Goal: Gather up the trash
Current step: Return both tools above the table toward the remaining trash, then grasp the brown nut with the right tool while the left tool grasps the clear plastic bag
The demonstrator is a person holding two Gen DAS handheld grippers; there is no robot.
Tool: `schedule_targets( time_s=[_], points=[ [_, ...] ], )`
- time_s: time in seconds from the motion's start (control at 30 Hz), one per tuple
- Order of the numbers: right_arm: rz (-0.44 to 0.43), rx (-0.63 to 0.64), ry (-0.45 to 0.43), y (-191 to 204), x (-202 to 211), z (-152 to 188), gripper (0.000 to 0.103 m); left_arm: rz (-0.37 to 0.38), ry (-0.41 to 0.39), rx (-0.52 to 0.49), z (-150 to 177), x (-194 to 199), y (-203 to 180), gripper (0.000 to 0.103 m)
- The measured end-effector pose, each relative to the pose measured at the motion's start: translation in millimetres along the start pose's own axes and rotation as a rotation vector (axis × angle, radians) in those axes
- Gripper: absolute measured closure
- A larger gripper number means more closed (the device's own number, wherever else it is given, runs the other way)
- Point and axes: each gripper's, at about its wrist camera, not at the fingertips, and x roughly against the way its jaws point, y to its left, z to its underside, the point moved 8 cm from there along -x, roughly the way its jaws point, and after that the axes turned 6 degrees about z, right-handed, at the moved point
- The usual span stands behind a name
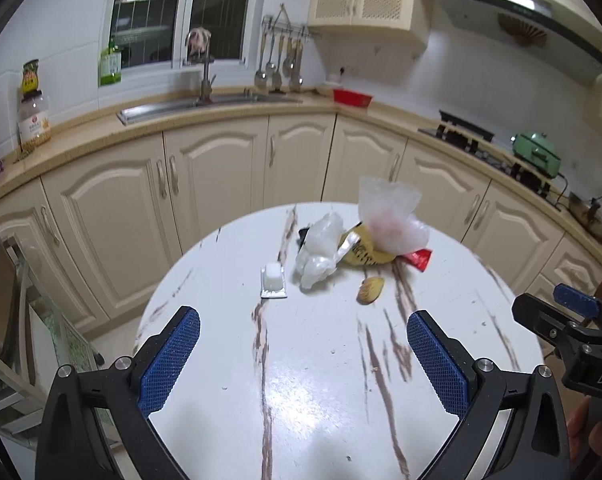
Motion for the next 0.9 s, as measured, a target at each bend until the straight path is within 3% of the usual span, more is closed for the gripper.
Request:
schedule_targets(
  time_s=[0.37,0.6,0.73,0.9],
  points=[
    [-0.001,-0.006,0.115,-18,-88,-7,0.0,-0.024,0.1,-0.031,-31,-108,3,0.001],
    [-0.041,-0.001,0.198,-7,-137,6,0.0,-0.013,0.174,-0.069,-45,-182,4,0.001],
    [-0.042,-0.012,0.214,-3,-148,11,0.0,-0.009,0.194,-0.089,-57,-219,2,0.004],
    [-0.05,-0.009,0.228,-3,-158,12,0.0,0.012,0.204,-0.09,-70,-256,2,0.018]
  ],
)
